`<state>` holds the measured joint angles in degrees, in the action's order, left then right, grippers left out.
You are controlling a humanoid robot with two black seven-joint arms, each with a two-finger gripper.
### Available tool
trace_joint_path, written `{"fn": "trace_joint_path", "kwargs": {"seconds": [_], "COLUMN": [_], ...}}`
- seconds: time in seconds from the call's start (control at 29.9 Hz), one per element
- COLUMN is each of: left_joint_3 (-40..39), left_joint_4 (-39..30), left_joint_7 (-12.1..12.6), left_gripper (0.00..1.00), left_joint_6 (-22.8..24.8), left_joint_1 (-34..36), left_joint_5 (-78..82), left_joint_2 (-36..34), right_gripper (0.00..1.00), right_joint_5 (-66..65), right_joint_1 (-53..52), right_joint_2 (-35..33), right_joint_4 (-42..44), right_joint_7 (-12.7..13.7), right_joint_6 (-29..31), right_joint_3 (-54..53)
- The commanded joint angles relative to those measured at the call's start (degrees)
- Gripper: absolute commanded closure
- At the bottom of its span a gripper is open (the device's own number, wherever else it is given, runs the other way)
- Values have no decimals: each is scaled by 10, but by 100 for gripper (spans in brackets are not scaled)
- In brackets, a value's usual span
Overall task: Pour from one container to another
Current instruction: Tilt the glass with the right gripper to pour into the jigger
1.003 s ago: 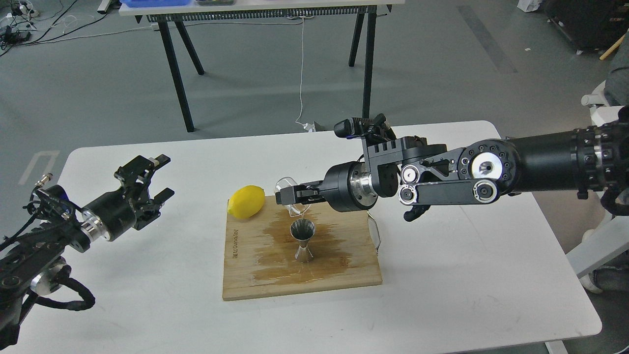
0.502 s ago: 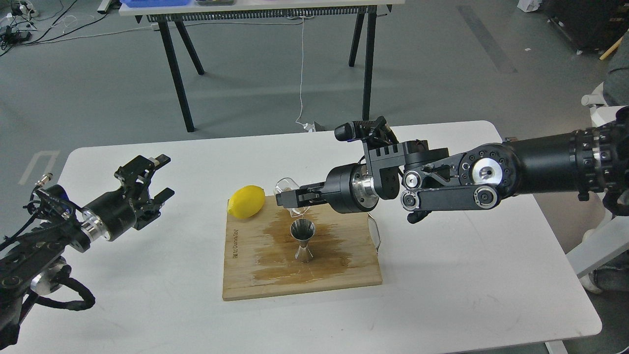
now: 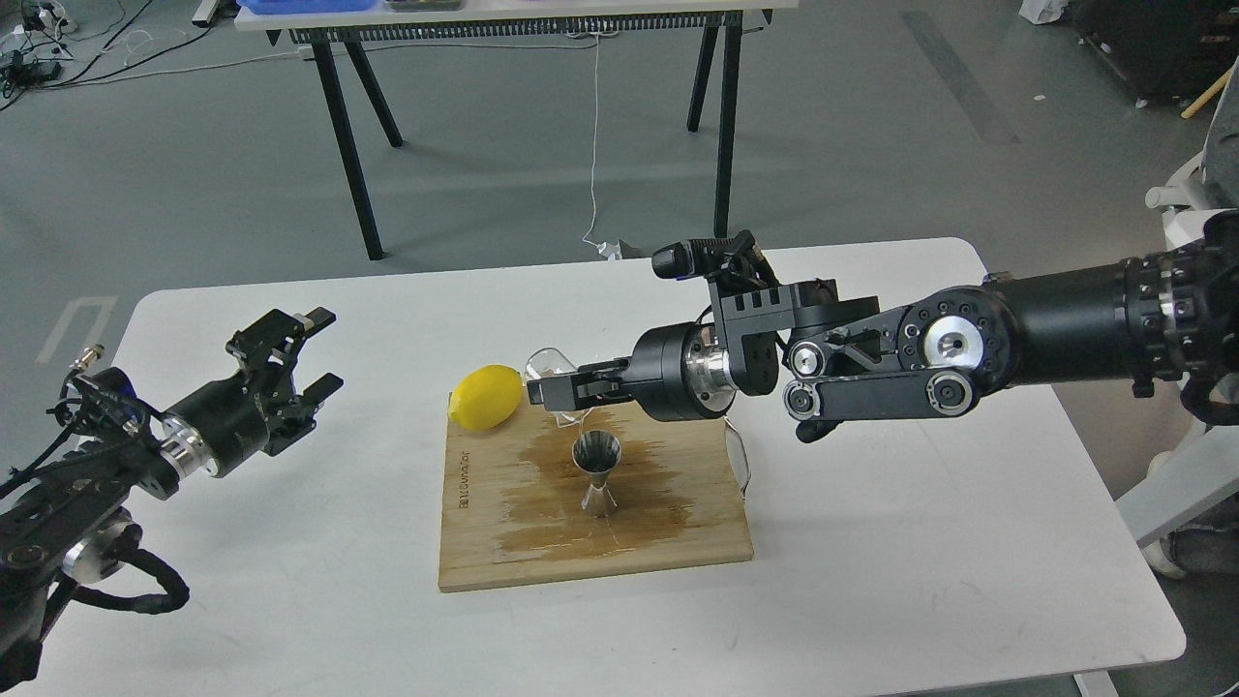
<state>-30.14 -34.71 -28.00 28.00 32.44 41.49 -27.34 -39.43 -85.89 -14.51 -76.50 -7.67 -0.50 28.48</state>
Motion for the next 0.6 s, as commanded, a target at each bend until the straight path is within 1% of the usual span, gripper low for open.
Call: {"fn": "trace_joint_path", "kwargs": {"seconds": [0.0,0.4,0.57], "left_joint_3": [0,0,0], "left_joint_4": [0,2,2], "left_joint_7": [0,0,0], "left_gripper": [1,1,1], "left_joint_6": [0,0,0], "left_joint_1": [0,0,0], "left_joint_5": [0,0,0], "left_joint_2": [0,1,1], "right_gripper": [78,78,78], "right_joint_5": [-14,-19,-27], "right_joint_1": [0,-2,-2], "right_joint_2": [0,0,-1], "right_joint_4": [0,0,0], "right_joint_7": [-3,-22,-24], "right_joint_6": [0,-2,-5], "right_joint_3": [1,15,16]}}
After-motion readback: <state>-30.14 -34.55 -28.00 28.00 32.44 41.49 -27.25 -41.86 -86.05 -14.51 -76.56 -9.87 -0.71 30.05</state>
